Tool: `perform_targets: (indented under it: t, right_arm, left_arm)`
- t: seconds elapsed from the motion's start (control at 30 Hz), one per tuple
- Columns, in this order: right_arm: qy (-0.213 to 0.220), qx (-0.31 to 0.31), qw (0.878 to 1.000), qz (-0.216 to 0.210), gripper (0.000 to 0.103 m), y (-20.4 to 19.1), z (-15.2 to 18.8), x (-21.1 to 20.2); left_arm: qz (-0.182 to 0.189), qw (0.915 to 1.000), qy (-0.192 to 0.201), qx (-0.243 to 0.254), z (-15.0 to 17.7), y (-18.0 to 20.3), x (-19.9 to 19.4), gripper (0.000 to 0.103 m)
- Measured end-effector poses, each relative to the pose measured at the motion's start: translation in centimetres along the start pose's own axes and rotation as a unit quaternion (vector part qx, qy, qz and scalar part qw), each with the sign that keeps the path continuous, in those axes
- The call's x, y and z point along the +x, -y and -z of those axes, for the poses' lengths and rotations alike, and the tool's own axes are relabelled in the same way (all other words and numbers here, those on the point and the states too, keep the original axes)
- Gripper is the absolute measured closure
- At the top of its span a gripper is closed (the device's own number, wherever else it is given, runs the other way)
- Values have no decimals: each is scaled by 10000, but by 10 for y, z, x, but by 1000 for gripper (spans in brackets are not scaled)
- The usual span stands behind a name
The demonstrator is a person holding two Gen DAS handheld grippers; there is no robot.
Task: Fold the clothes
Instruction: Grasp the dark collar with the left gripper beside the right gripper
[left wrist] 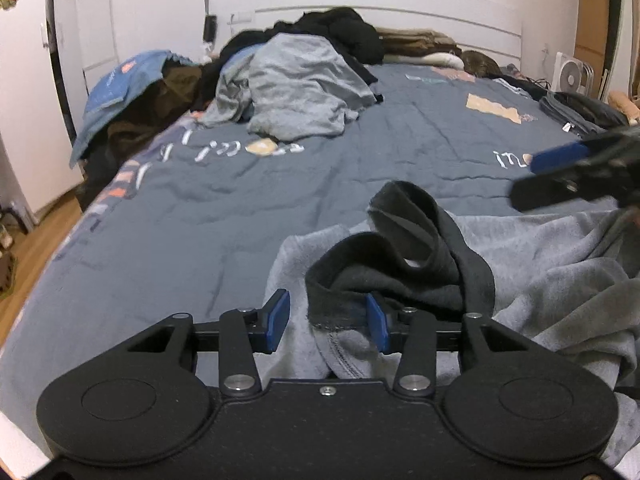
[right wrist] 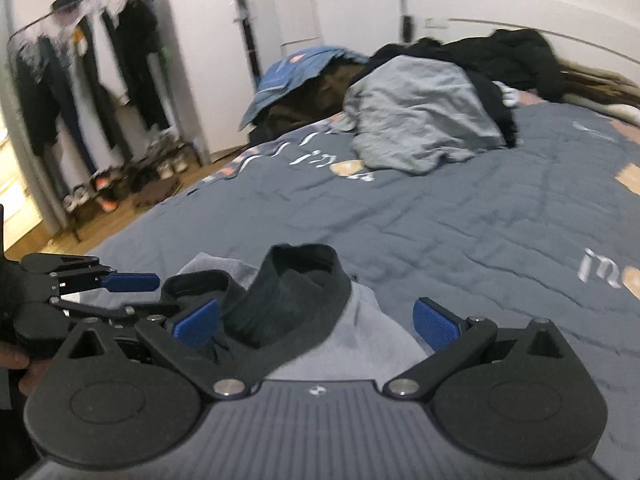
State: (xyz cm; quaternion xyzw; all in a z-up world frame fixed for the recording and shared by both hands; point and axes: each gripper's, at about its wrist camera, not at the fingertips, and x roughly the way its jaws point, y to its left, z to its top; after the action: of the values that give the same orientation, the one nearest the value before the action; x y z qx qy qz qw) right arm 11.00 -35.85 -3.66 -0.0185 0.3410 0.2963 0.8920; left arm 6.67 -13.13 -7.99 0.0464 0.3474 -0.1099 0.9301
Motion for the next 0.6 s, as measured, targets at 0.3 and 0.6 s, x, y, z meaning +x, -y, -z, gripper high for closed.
perform_targets:
  t: [0.3, 0.6]
  right_arm:
    - [-852, -341, 9956, -187, 2, 4, -18, 65]
    - [-1094, -341, 9927, -370, 18, 9, -21, 93]
  left_arm:
    - [249, 9994, -164, -182, -1, -6, 6, 77]
    - [401, 9983, -196, -365, -2, -12, 7, 84]
